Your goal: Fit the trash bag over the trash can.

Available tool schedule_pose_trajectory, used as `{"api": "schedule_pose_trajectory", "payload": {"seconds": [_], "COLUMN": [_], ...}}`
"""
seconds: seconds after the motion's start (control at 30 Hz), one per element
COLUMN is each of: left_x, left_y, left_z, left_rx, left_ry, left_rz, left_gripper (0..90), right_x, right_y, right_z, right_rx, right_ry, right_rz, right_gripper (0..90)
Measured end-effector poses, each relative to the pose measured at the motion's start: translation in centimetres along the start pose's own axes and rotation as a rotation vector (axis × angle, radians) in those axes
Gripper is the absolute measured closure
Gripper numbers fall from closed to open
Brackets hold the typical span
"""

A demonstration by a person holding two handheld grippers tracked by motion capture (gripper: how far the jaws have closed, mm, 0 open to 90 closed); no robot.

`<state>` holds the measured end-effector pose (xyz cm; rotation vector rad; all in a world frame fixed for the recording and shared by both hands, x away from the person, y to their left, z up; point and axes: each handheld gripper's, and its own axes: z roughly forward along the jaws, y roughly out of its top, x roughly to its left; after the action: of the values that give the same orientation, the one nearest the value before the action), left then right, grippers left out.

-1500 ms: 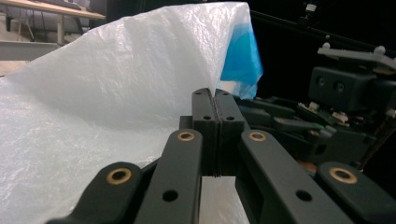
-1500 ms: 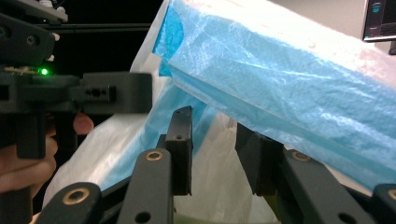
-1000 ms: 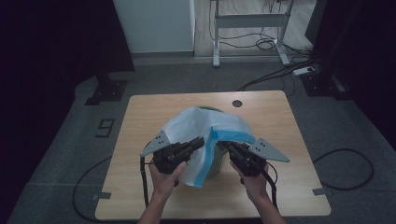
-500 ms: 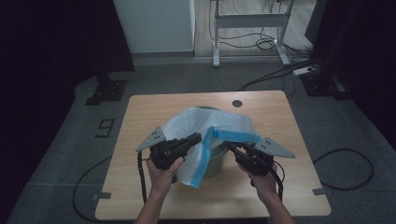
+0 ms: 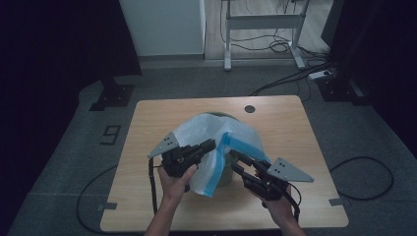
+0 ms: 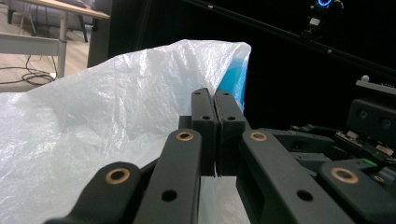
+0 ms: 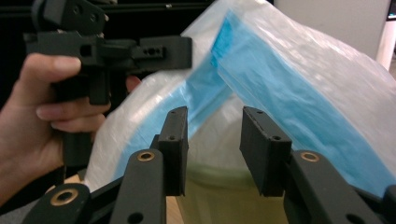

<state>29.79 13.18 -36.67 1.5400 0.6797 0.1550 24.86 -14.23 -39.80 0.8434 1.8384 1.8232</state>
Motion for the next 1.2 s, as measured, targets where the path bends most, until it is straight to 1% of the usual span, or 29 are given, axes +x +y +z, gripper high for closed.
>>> {"api": "schedule_pose_trajectory", "payload": {"seconds": [0.1,0.2,0.23,0.27,0.33,0.4,0.43,0.47,0.5,0.57,0.6,0.7,0.73,0.77,0.83,0.87,0.9,0.93,0.97,1.03,1.1,1.17,1.2], "left_x": [0.0,0.1,0.2,0.3,0.4,0.5,0.6,0.6,0.6,0.6,0.6,0.6,0.5,0.5,0.5,0.5,0.5,0.5,0.6,0.6,0.6,0.6,0.6], "left_y": [0.1,0.0,0.0,0.0,0.0,0.0,0.0,0.0,0.1,0.2,0.2,0.2,0.2,0.1,0.1,0.1,0.1,0.1,0.0,0.0,0.0,0.0,0.0], "left_z": [0.0,-0.2,-0.4,-0.5,-0.6,-0.7,-0.8,-0.8,-1.0,-1.0,-1.1,-1.0,-1.0,-1.0,-1.0,-1.1,-1.1,-1.1,-1.1,-1.0,-1.0,-1.0,-1.0], "left_rx": [-0.002,-0.011,-0.011,-0.011,-0.012,-0.018,-0.022,-0.022,-0.024,-0.025,-0.025,-0.024,-0.023,-0.022,-0.024,-0.024,-0.023,-0.023,-0.022,-0.021,-0.023,-0.024,-0.024], "left_ry": [-0.006,-0.022,-0.025,-0.025,-0.026,-0.031,-0.029,-0.029,-0.028,-0.025,-0.026,-0.027,-0.028,-0.028,-0.03,-0.031,-0.039,-0.039,-0.043,-0.047,-0.05,-0.055,-0.057], "left_rz": [-0.003,-0.017,-0.018,-0.02,-0.023,-0.033,-0.035,-0.035,-0.034,-0.033,-0.033,-0.034,-0.033,-0.032,-0.034,-0.033,-0.036,-0.036,-0.036,-0.038,-0.037,-0.038,-0.04], "left_gripper": [88.3,88.4,88.4,88.4,88.4,88.4,88.4,88.4,88.4,88.4,88.4,88.4,88.4,88.4,88.3,88.3,88.3,88.2,88.3,88.2,88.2,88.0,88.0], "right_x": [-0.3,-0.7,-1.1,-1.1,-1.1,-0.8,-0.5,-0.5,-0.2,-0.1,0.3,0.4,0.4,0.1,-0.1,-0.4,-1.1,-1.1,-1.6,-1.8,-2.2,-2.4,-2.4], "right_y": [0.6,0.8,1.0,1.0,1.1,1.3,1.3,1.3,1.2,1.2,1.0,0.9,0.9,0.8,0.8,0.9,0.9,0.9,1.0,1.0,1.1,1.2,1.2], "right_z": [1.1,1.9,2.6,2.8,3.0,3.4,3.6,3.6,3.7,3.7,3.7,3.9,4.0,4.2,4.3,4.4,4.6,4.6,4.8,4.9,5.1,5.4,5.4], "right_rx": [0.005,0.013,0.01,0.007,0.002,-0.004,-0.01,-0.01,-0.009,-0.009,-0.004,0.002,0.006,0.01,0.008,0.008,0.009,0.009,0.012,0.012,0.008,0.01,0.01], "right_ry": [-0.007,-0.011,0.001,0.009,0.018,0.036,0.067,0.067,0.078,0.087,0.095,0.094,0.09,0.062,0.054,0.039,0.012,0.012,0.001,-0.002,-0.009,-0.027,-0.027], "right_rz": [-0.008,-0.001,0.013,0.016,0.019,0.011,0.025,0.025,0.019,0.022,0.015,0.015,0.017,0.018,0.023,0.027,0.044,0.044,0.055,0.058,0.077,0.074,0.074], "right_gripper": [61.4,61.7,62.3,62.4,63.0,64.0,65.1,65.1,65.1,65.1,65.1,64.5,63.7,62.5,62.1,61.4,60.1,60.1,59.2,58.8,57.5,55.7,55.7]}}
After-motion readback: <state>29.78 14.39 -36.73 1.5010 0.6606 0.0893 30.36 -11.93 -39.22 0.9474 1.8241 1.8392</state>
